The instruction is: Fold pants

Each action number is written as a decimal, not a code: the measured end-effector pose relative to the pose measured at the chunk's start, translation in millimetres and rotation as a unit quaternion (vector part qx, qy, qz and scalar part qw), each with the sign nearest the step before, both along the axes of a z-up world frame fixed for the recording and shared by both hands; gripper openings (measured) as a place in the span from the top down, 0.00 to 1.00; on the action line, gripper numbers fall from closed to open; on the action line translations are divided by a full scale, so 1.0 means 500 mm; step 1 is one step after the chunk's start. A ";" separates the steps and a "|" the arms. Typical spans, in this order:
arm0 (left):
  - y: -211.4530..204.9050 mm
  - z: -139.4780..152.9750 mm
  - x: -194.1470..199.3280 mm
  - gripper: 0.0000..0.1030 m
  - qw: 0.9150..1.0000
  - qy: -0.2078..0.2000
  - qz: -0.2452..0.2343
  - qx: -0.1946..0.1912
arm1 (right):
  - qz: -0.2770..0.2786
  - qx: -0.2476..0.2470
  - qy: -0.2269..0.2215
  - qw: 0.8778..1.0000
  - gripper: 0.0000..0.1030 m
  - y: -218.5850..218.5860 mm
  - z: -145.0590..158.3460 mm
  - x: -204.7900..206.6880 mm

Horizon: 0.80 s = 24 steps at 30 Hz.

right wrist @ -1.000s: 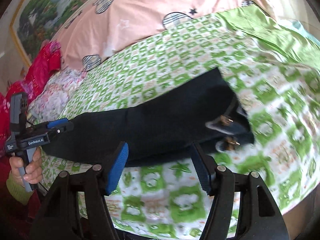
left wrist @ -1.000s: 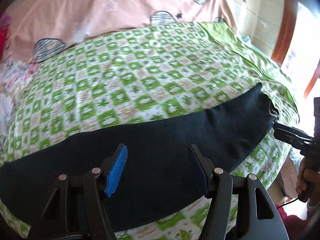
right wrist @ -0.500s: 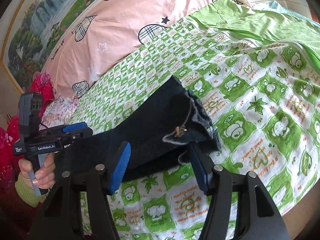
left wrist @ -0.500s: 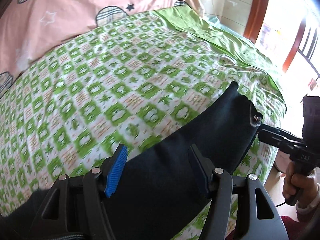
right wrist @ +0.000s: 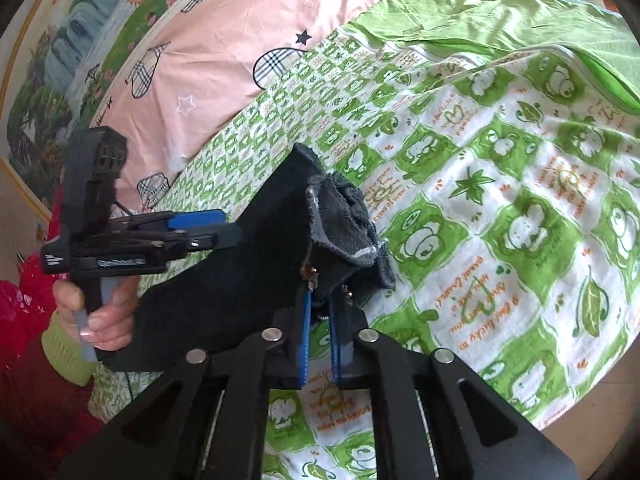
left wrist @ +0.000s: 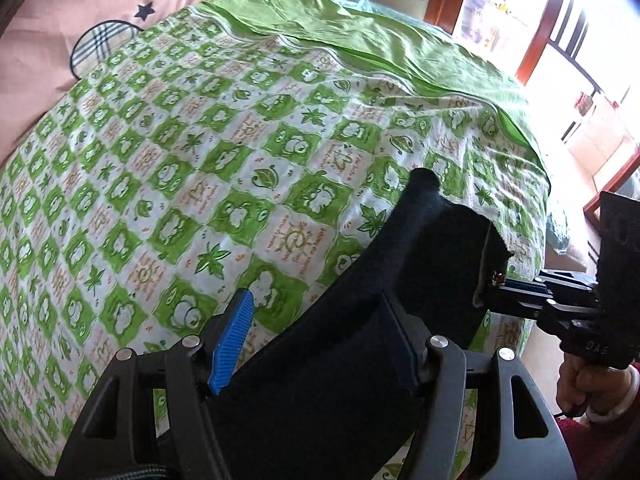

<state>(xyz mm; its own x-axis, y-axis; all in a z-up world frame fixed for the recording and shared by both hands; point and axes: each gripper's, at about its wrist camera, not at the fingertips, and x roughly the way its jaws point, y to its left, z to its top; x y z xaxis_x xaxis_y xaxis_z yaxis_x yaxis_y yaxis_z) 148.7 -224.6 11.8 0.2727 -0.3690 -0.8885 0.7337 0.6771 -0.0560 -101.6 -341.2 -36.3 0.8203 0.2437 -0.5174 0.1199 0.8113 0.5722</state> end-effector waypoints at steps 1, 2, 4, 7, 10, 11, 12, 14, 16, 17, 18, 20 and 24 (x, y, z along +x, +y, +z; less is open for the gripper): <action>-0.011 -0.005 0.001 0.37 1.000 0.002 -0.007 0.004 | -0.007 -0.001 0.000 1.000 0.79 -0.003 0.002 -0.006; -0.022 -0.009 0.003 0.37 1.000 0.005 -0.015 0.007 | -0.009 0.005 0.000 1.000 0.76 -0.008 0.002 -0.011; -0.034 -0.015 0.008 0.37 1.000 0.011 -0.024 0.010 | -0.011 0.018 0.003 1.000 0.62 -0.014 -0.003 -0.013; -0.050 -0.027 0.022 0.37 0.999 0.030 -0.034 0.014 | -0.008 0.043 0.001 0.999 0.59 -0.016 -0.013 -0.011; -0.065 -0.037 0.035 0.37 0.997 0.055 -0.044 0.013 | -0.003 0.051 0.001 0.999 0.59 -0.008 -0.024 0.006; -0.071 -0.041 0.040 0.37 0.997 0.067 -0.048 0.011 | -0.001 0.051 -0.003 0.999 0.59 -0.005 -0.026 0.012; -0.077 -0.045 0.042 0.37 0.996 0.074 -0.052 0.010 | 0.002 0.047 -0.007 0.999 0.60 0.000 -0.027 0.018; -0.088 -0.056 0.050 0.37 0.994 0.088 -0.056 0.011 | 0.003 0.035 -0.006 0.999 0.70 0.005 -0.027 0.024; -0.099 -0.062 0.055 0.37 0.994 0.094 -0.056 0.009 | 0.010 0.042 -0.004 0.999 0.86 0.000 -0.035 0.027; -0.105 -0.062 0.055 0.38 0.994 0.095 -0.059 0.006 | 0.013 0.044 -0.005 0.999 0.86 -0.003 -0.038 0.025; -0.112 -0.062 0.054 0.38 0.993 0.094 -0.066 0.004 | 0.016 0.040 -0.006 0.999 0.87 -0.003 -0.038 0.024; -0.120 -0.064 0.052 0.42 0.993 0.091 -0.074 0.002 | 0.020 0.034 -0.009 0.999 0.87 -0.001 -0.034 0.019; -0.127 -0.050 0.043 0.84 0.990 0.111 -0.083 -0.035 | 0.026 0.036 -0.020 0.999 0.87 0.002 -0.024 0.012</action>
